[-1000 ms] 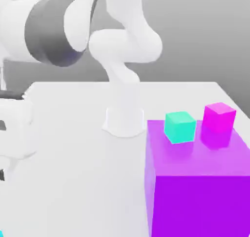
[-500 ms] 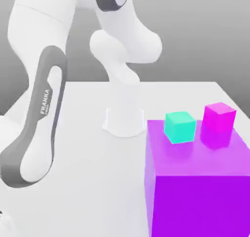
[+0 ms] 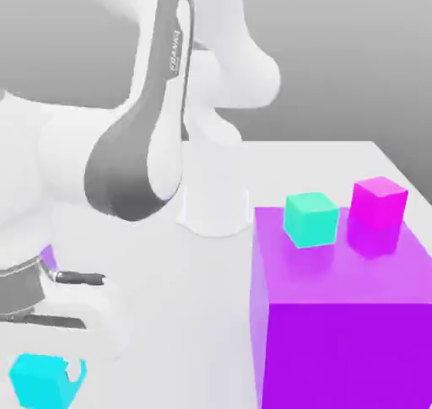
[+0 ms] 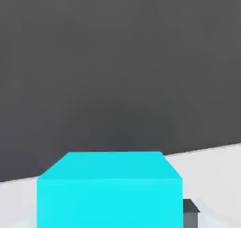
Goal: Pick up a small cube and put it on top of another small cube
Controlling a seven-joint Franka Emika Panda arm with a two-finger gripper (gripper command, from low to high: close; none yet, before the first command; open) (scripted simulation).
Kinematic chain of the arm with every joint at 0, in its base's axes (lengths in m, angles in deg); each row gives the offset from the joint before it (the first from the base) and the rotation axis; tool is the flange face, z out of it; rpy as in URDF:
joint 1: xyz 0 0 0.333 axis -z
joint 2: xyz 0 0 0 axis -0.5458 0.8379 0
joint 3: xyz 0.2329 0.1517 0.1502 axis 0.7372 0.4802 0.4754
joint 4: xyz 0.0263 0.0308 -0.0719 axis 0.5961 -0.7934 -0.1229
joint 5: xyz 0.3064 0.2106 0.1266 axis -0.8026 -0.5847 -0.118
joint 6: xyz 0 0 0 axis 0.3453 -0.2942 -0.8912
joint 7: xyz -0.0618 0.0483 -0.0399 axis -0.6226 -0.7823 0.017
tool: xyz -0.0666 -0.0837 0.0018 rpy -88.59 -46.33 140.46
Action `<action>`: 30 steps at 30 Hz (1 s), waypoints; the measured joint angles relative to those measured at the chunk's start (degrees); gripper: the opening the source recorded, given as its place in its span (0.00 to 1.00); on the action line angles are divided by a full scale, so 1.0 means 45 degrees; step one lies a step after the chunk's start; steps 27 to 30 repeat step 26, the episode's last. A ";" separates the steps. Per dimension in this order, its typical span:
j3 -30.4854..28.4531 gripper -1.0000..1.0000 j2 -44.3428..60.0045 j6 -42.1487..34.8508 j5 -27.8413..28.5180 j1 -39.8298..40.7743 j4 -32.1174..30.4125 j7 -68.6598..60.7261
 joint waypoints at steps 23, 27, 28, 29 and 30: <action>0.4152 1.00 -0.7980 -0.2593 0.0608 -0.5702 -0.5154 -0.3353; 0.4152 1.00 -0.7980 -0.2594 0.0608 -0.5702 -0.5154 -0.3353; 0.4152 1.00 -0.7980 -0.2594 0.0608 -0.5702 -0.5154 -0.3353; 0.4152 1.00 -0.7980 -0.2594 0.0608 -0.5702 -0.5154 -0.3353; 0.4152 1.00 -0.7980 -0.2594 0.0608 -0.5702 -0.5154 -0.3353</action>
